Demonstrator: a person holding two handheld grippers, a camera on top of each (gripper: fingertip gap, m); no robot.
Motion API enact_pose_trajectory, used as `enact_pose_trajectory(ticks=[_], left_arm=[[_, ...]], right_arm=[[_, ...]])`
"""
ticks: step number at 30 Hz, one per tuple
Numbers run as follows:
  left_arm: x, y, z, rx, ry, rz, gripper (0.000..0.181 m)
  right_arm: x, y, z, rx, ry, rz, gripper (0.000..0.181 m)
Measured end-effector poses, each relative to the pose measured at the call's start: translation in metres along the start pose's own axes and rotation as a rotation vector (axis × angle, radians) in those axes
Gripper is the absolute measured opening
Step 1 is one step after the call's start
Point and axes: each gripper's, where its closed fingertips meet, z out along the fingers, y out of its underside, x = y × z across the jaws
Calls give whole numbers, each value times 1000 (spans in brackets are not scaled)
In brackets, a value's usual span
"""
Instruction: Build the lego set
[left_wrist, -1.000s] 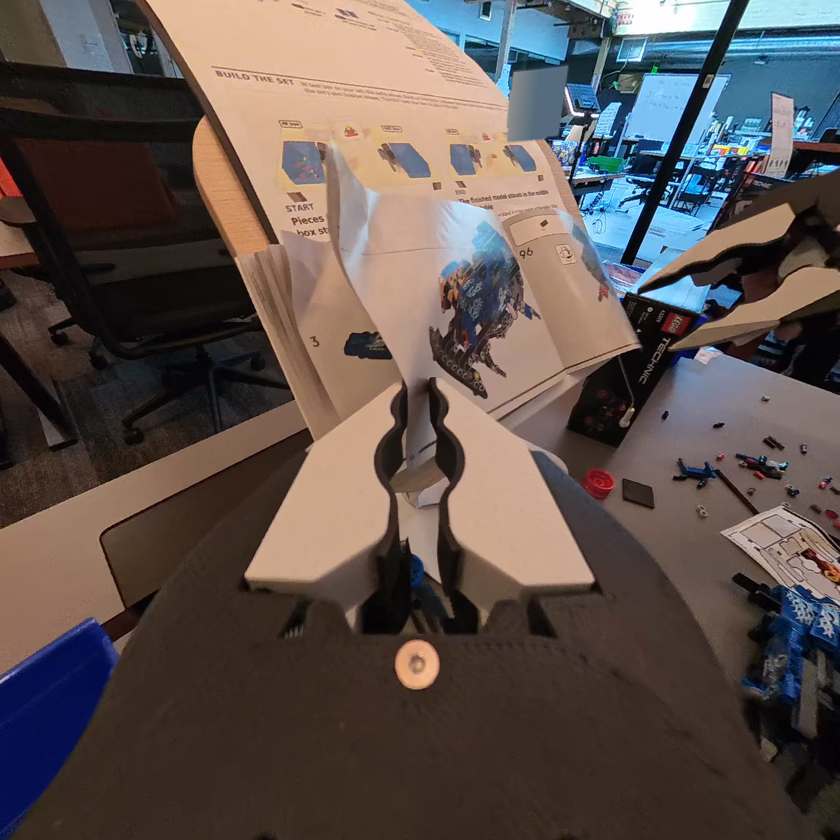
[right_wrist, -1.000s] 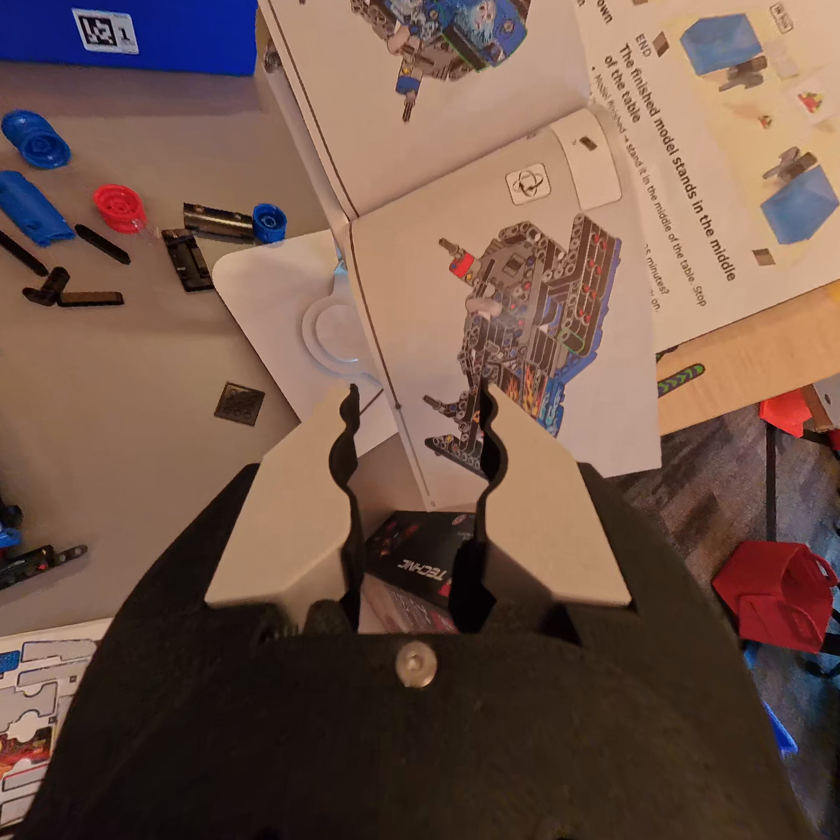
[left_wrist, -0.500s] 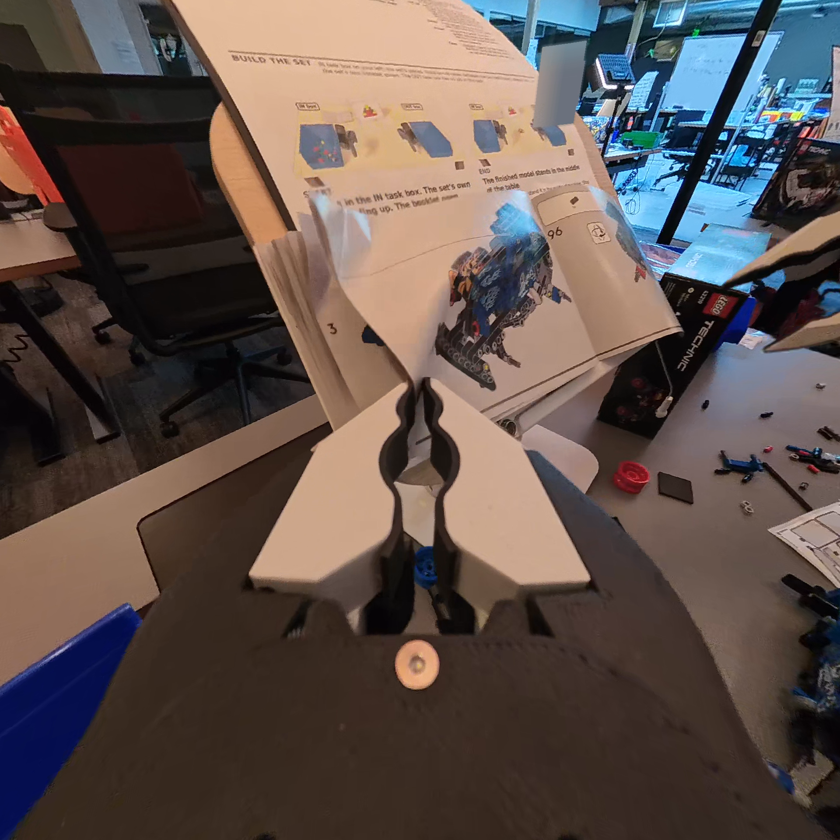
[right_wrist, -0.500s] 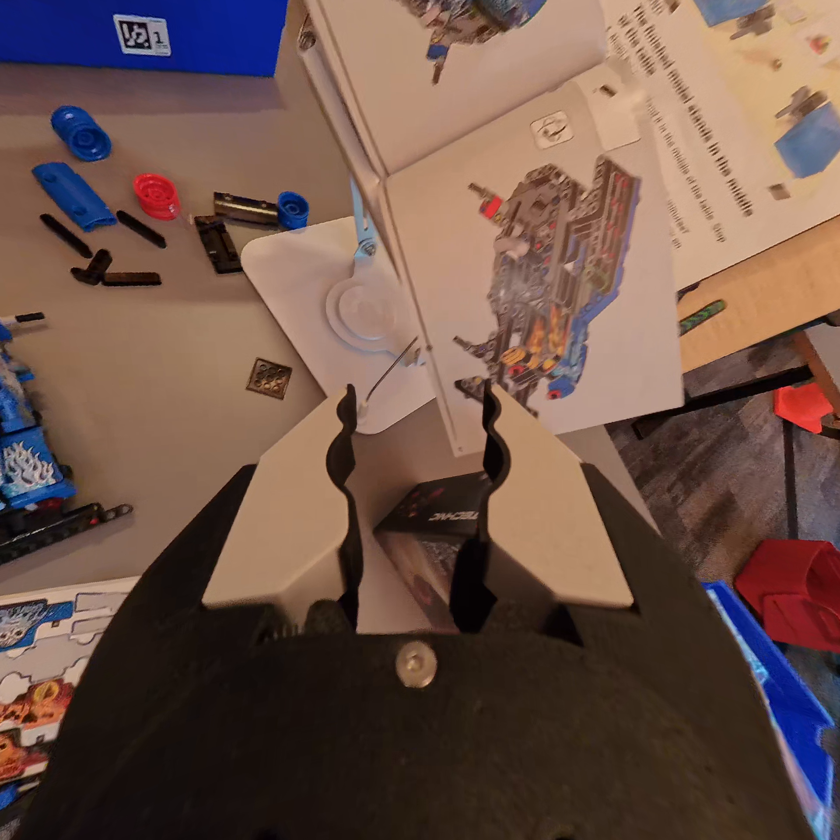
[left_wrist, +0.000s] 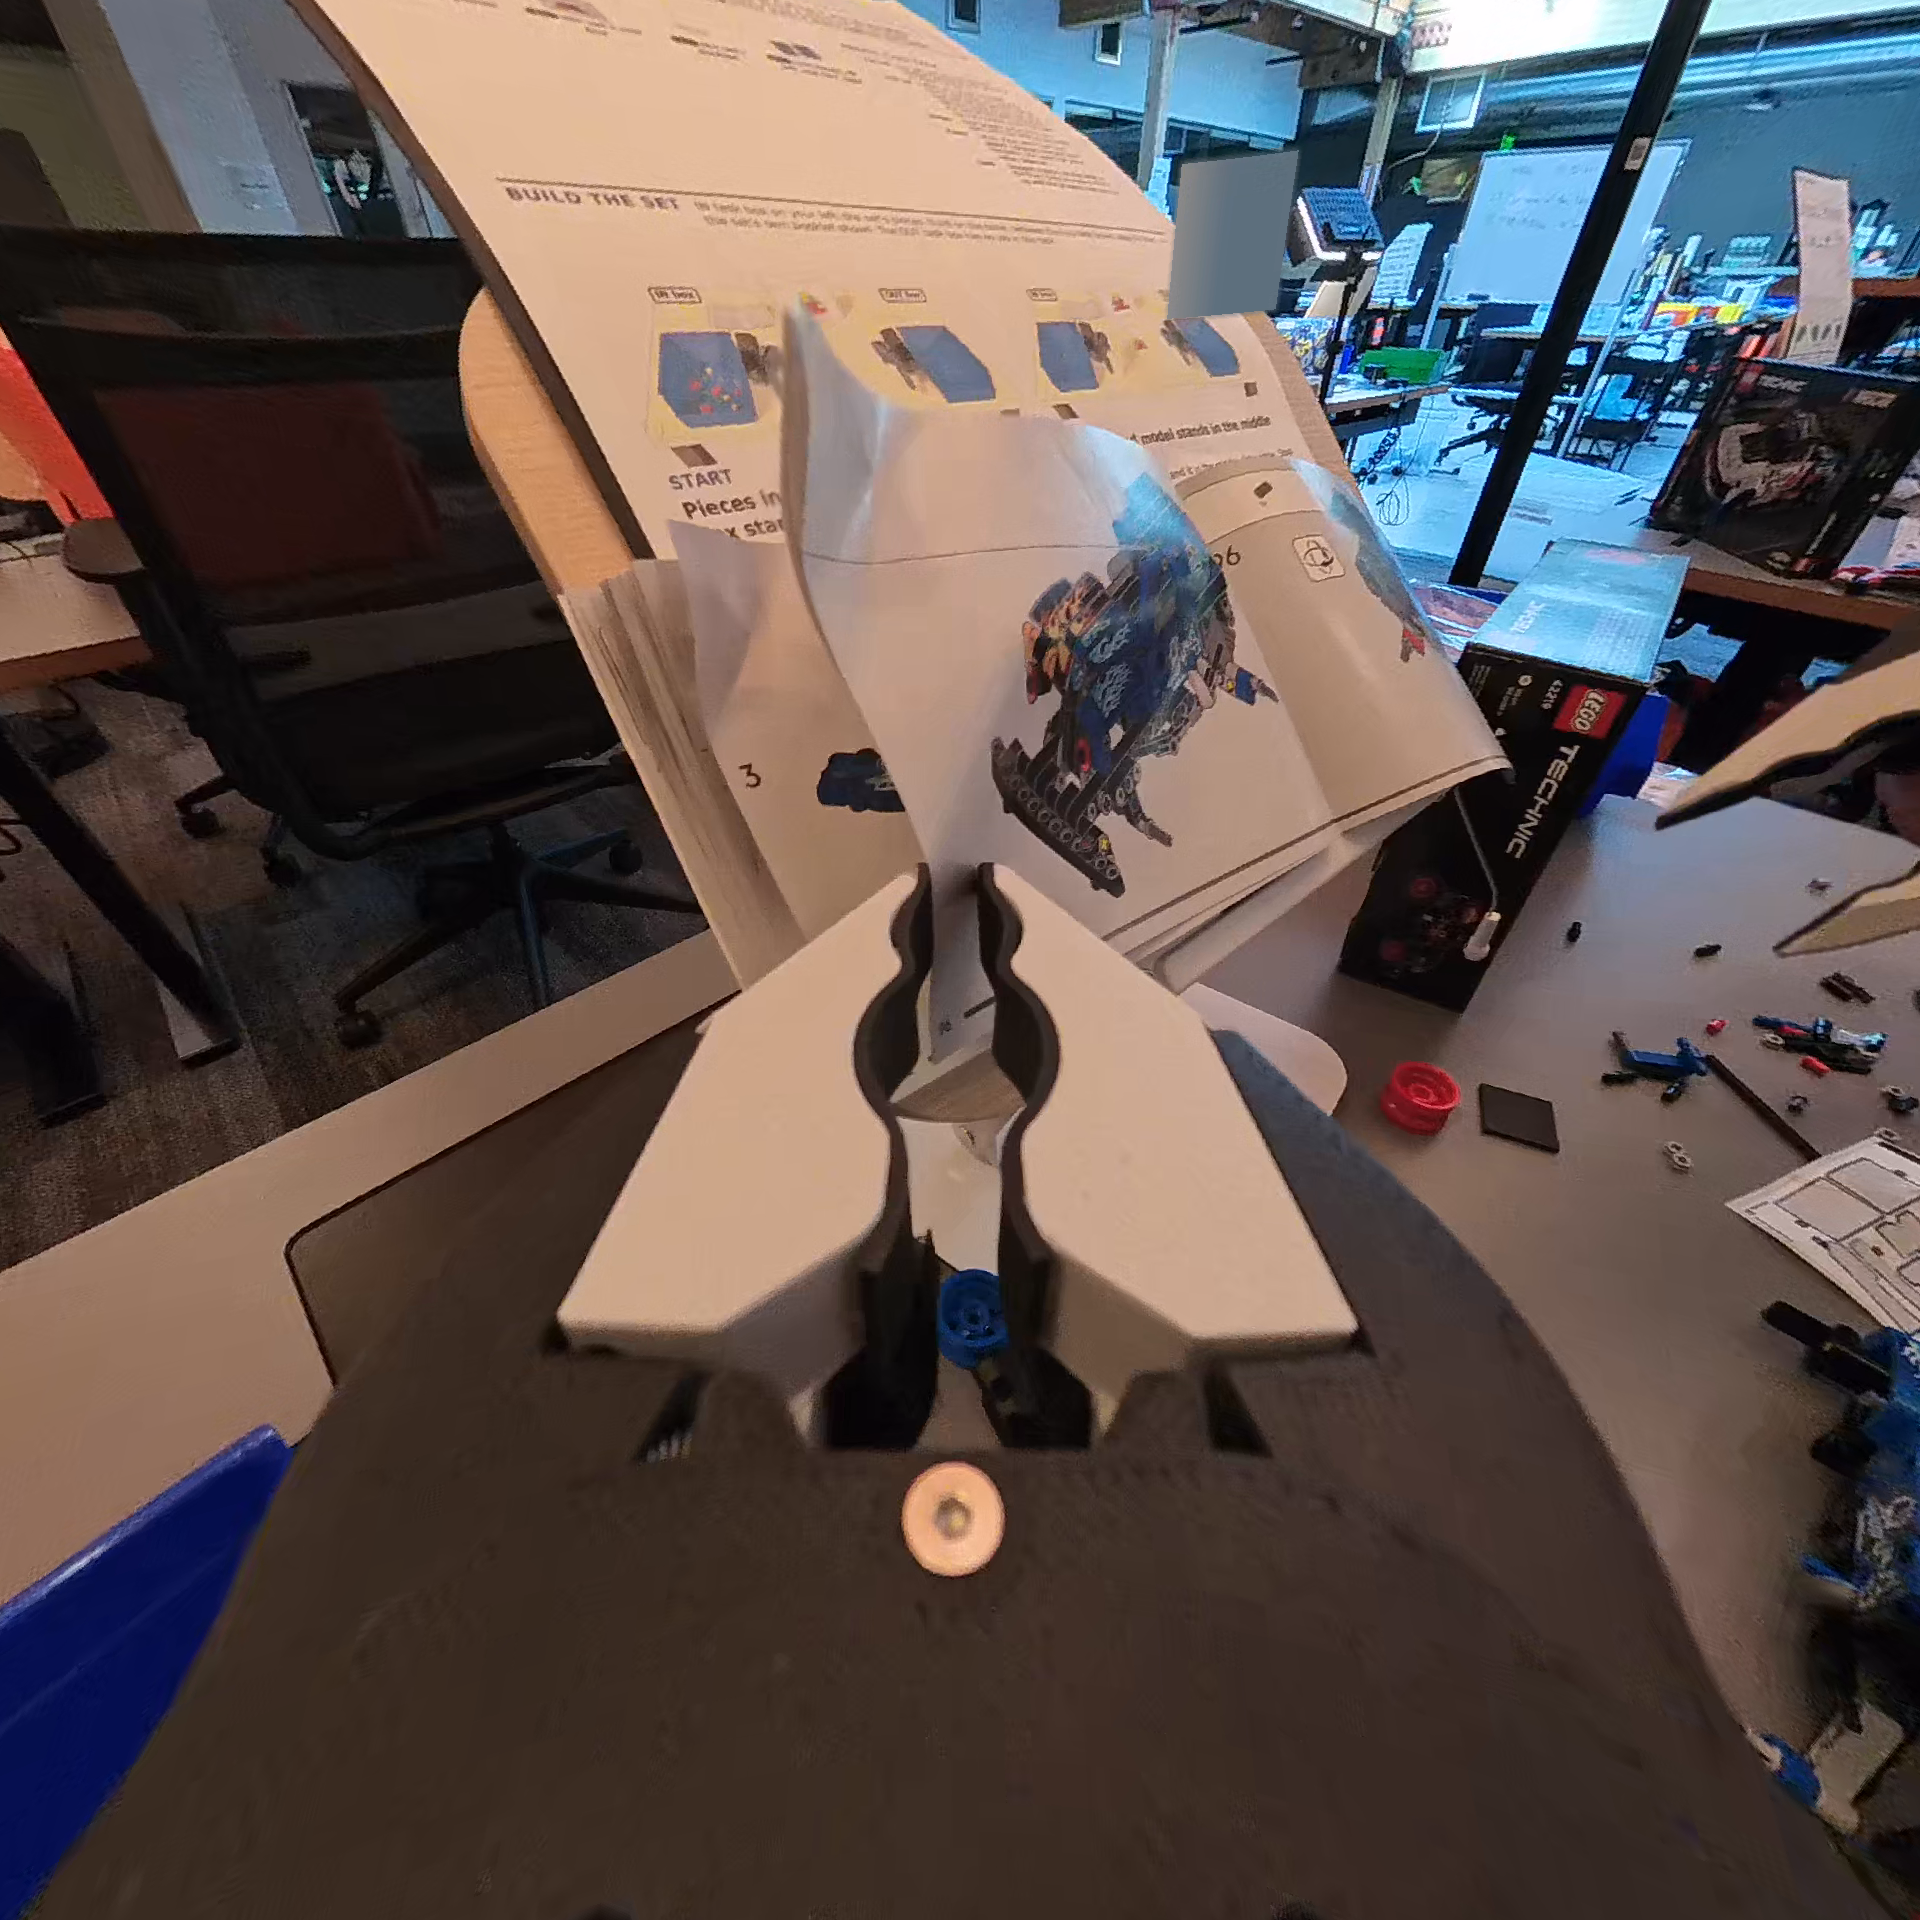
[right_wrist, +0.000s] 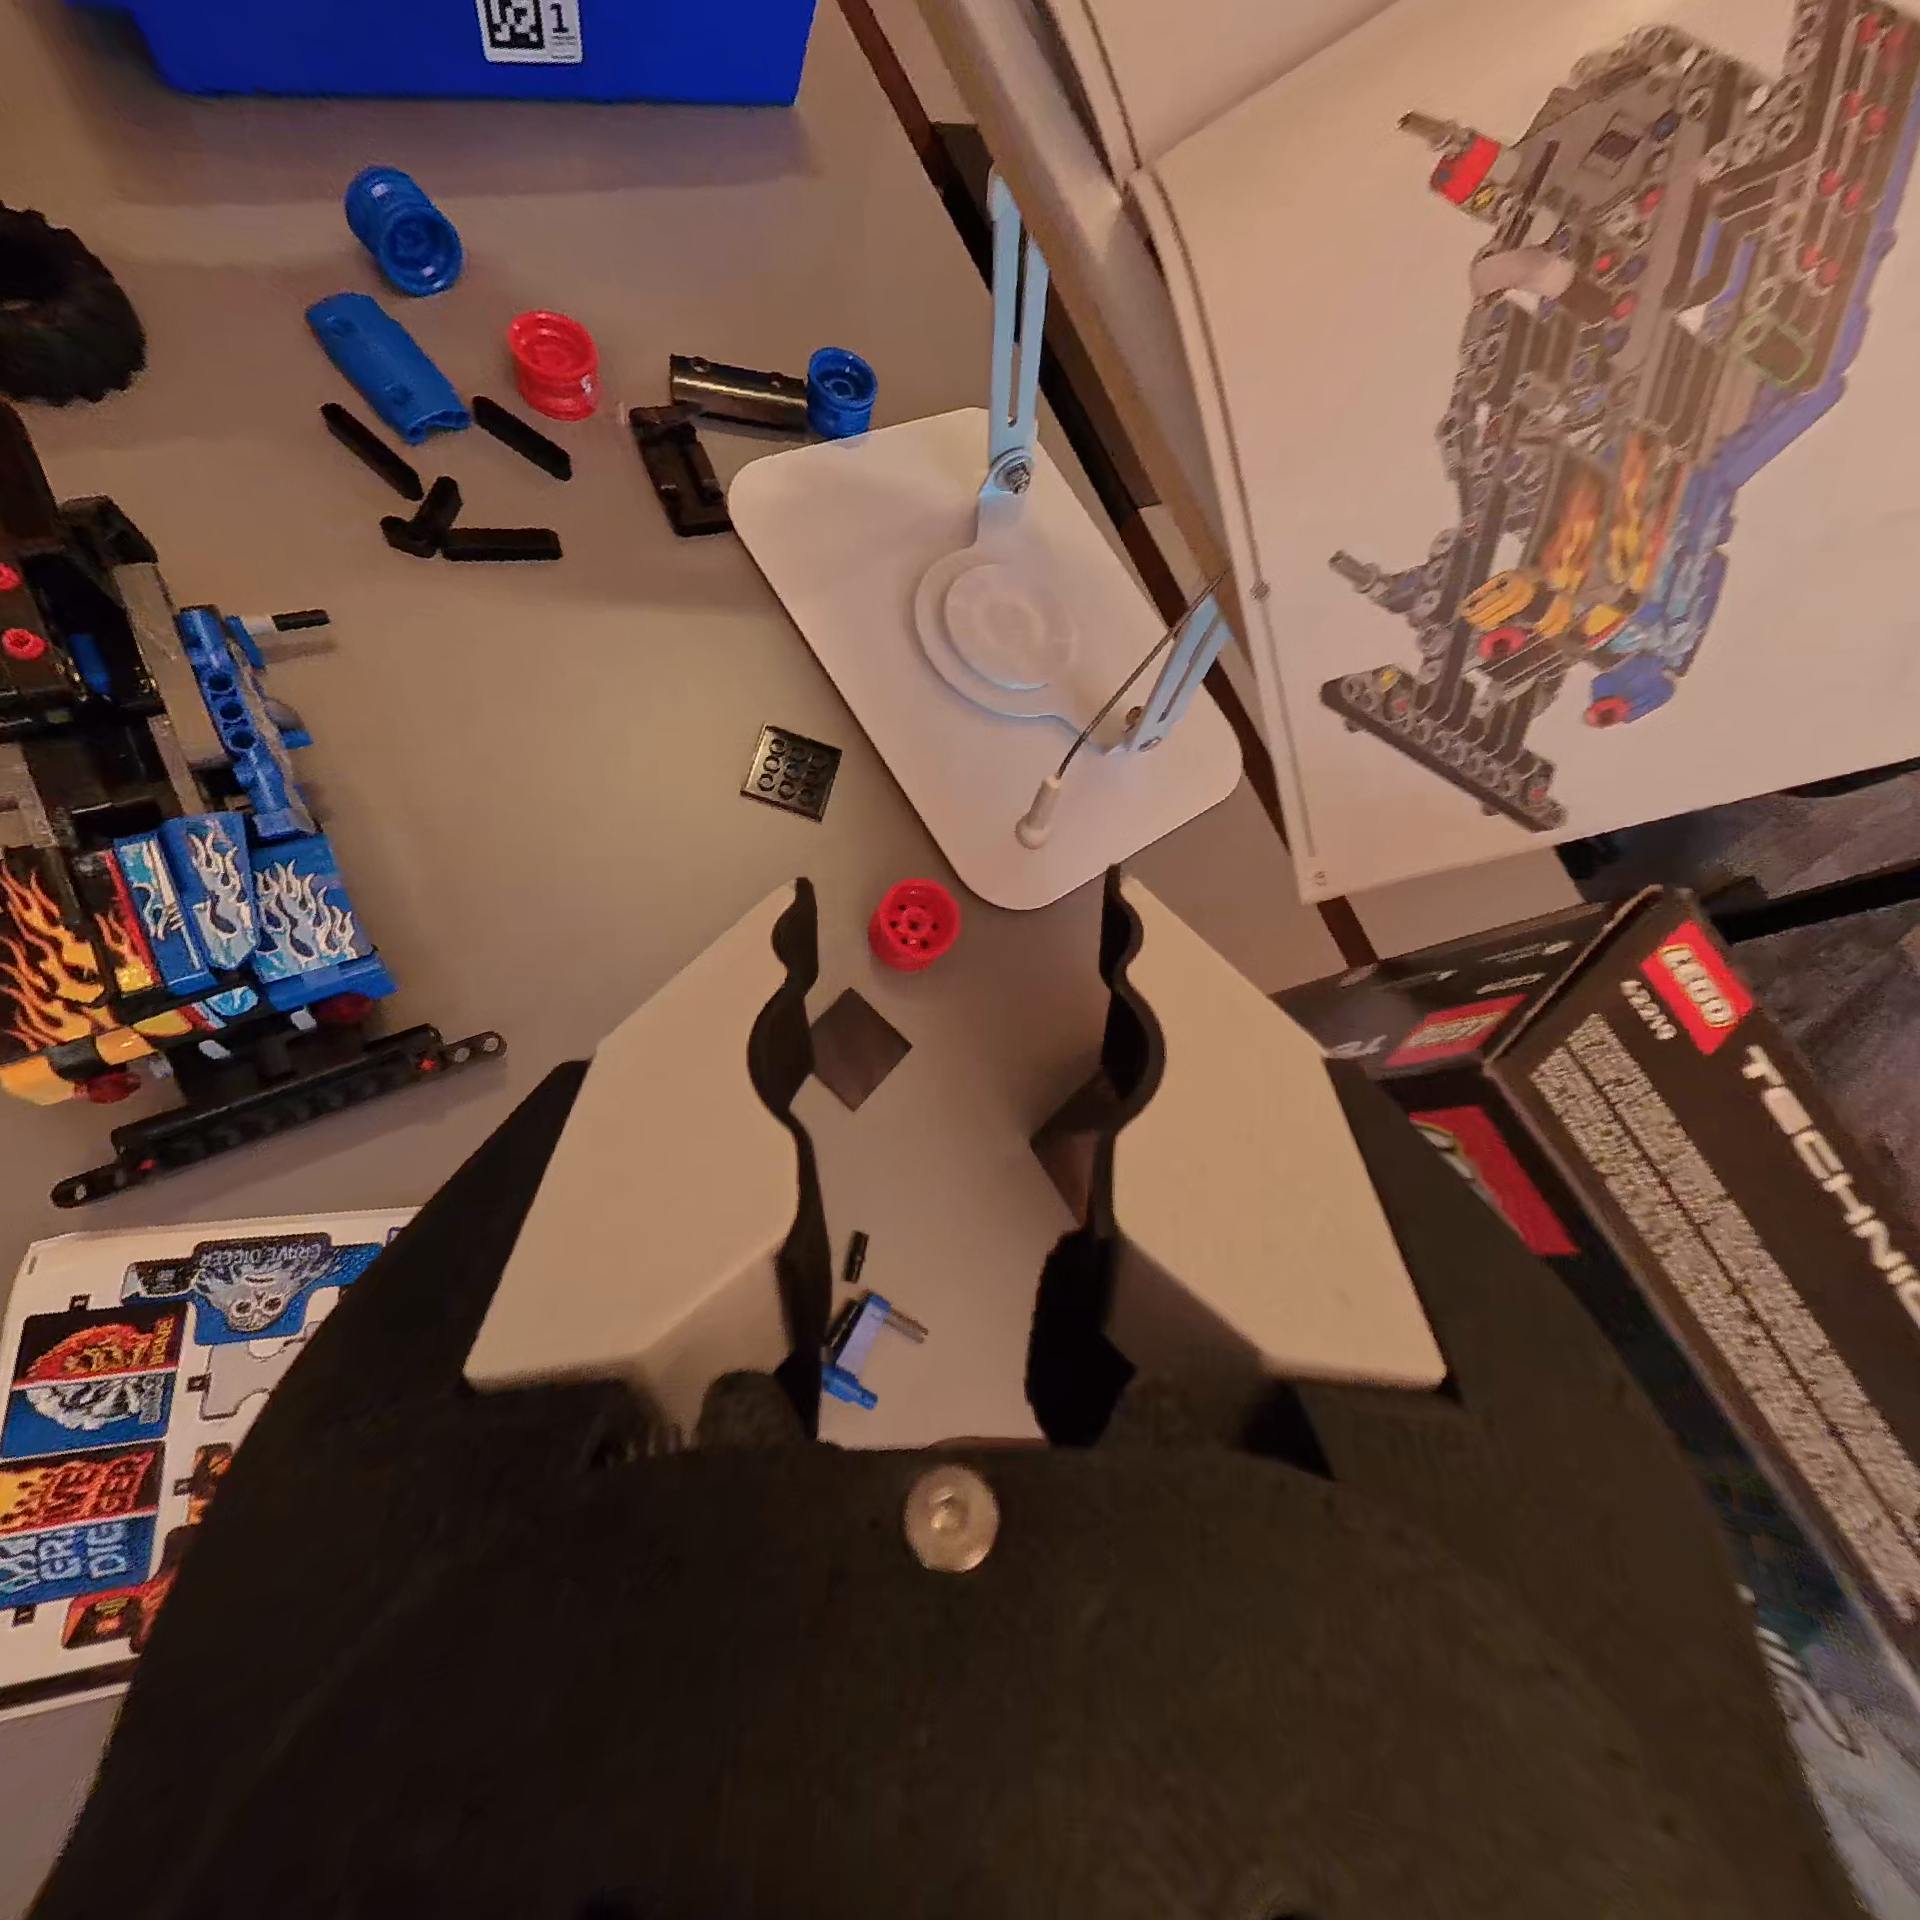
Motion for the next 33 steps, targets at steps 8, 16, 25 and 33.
enact_pose_trajectory(ticks=[8,16,25,33], left_arm=[[-1,2,-3,-15,-4,37,4],[-7,8,1,-34,-24,3,9],[-12,15,5,-63,-53,7,9],[-10,14,4,-58,-38,-7,2]], right_arm=[[-14,15,8,24,-61,77,55],[-26,26,7,27,-82,103,55],[-43,34,3,66,-133,139,56],[-52,41,9,65,-156,143,56]])
